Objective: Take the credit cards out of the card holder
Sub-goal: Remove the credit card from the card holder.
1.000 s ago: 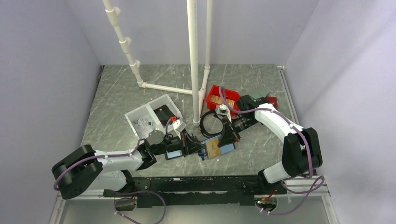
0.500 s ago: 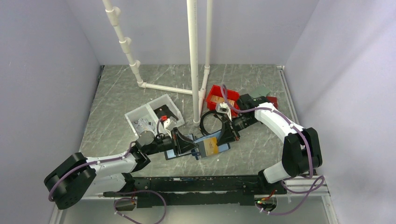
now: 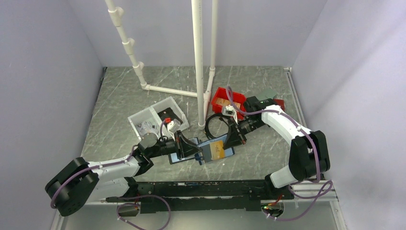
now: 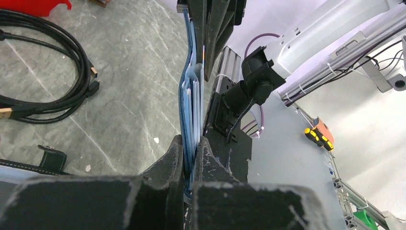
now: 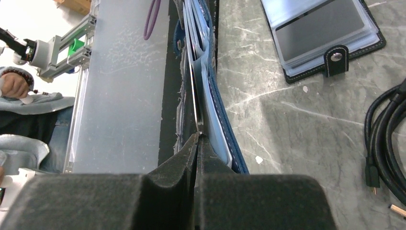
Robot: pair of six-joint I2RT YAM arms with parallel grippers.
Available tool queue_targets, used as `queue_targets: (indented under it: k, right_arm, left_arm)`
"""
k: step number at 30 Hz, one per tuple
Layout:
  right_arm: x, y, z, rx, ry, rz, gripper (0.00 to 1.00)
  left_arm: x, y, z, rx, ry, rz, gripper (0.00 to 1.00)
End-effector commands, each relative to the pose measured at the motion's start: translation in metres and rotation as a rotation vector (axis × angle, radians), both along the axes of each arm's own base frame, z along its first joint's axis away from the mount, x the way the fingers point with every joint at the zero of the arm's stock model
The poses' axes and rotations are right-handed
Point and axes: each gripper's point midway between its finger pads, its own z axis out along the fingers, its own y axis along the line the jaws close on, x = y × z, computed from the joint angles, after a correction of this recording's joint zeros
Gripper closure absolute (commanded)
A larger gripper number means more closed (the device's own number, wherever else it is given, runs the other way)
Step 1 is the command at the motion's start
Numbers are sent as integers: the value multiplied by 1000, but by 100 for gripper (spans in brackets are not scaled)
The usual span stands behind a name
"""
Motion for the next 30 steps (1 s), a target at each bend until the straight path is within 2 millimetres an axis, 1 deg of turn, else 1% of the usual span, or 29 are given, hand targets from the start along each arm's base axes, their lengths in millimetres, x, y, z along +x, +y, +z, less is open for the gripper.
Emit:
queue_targets:
  k: [1,10,14,22,30]
  right_arm:
    - [11,-2,7,15,-53,-30,100]
    - [13,-4,8,23,-51,-45,100]
    - [14,-6,9,23,-50,-52,100]
    - [15,-6,8,20,-45,-56,100]
    - [16,-6,7,17,-45,-59,100]
  left_arm:
    - [0,2,11,-33,-6,0,100]
    - [2,0,-5,-4,68,-3,100]
    - [4,0,-10,2,84,1,100]
    - [8,4,-8,-1,88,26,100]
    - [15,14,-6,-30,104,83,100]
